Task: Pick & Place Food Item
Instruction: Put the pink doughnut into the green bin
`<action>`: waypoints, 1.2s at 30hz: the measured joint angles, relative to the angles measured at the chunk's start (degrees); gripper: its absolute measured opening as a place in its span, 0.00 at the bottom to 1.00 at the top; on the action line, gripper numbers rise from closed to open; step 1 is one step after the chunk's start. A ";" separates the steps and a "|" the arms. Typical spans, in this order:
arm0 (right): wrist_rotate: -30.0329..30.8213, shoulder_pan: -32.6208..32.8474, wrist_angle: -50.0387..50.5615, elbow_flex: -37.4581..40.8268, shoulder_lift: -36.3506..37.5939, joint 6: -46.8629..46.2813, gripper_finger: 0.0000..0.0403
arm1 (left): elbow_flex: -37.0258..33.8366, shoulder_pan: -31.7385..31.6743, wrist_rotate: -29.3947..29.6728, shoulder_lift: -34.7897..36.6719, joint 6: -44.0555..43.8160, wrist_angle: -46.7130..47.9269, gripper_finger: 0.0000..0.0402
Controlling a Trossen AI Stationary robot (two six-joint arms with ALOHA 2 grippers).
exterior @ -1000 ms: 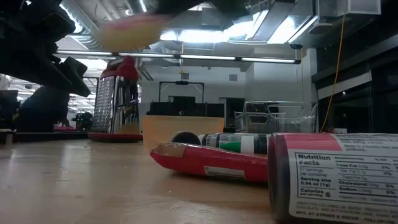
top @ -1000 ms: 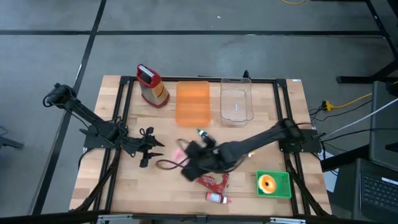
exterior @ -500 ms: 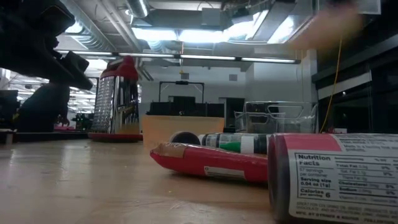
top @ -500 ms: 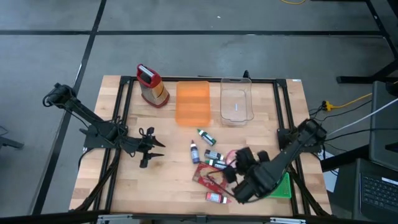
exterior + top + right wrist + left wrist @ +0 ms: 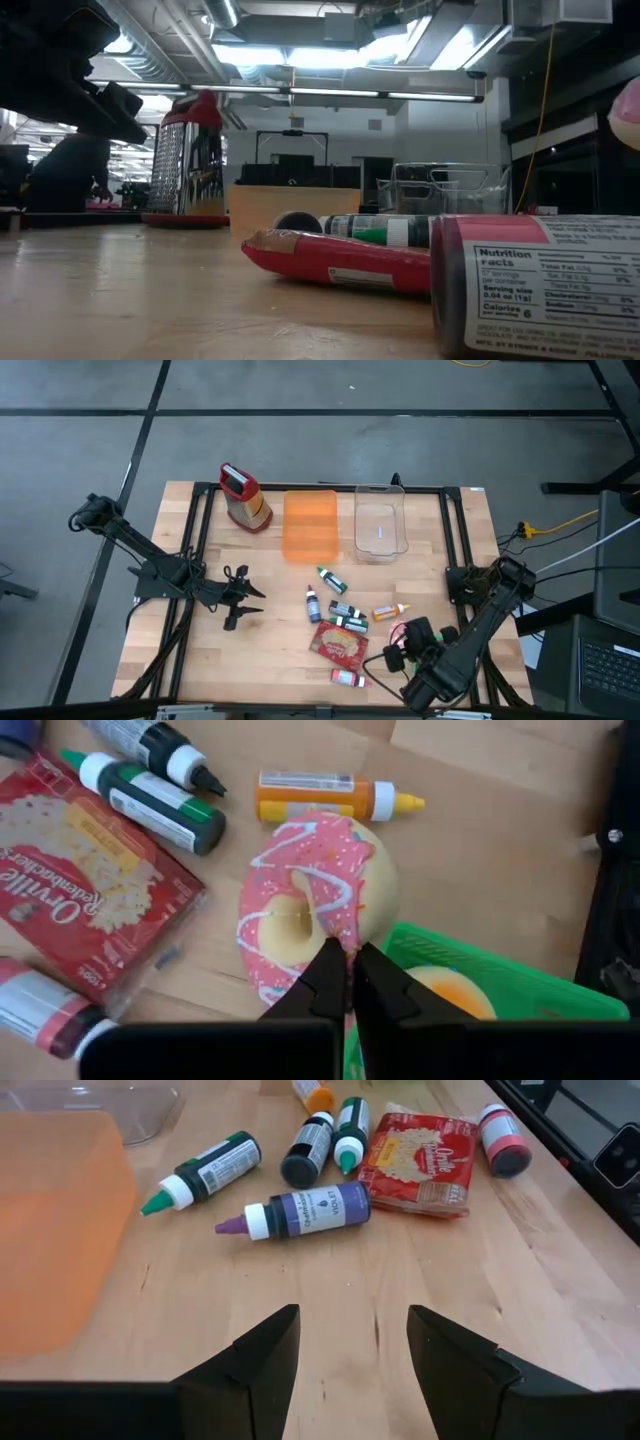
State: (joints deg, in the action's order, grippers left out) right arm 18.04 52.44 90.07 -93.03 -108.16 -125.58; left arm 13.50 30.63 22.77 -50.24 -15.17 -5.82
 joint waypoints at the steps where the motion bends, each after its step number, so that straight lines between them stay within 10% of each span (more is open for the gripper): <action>1: -0.75 0.41 -0.06 0.00 0.00 -0.01 0.02 | 0.00 0.00 -0.24 0.00 -0.05 0.00 0.45; 16: -13.10 8.31 -0.02 5.11 0.00 -0.57 0.02 | 0.00 0.00 -2.21 0.00 -0.43 0.05 0.45; 36: -8.19 10.78 -0.05 4.94 4.54 -0.87 0.02 | 0.00 0.00 -3.94 0.00 -3.60 0.07 0.45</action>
State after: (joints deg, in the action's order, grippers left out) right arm 9.85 63.22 90.02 -88.09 -103.62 -126.45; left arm 13.50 30.63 18.83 -50.24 -18.77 -5.76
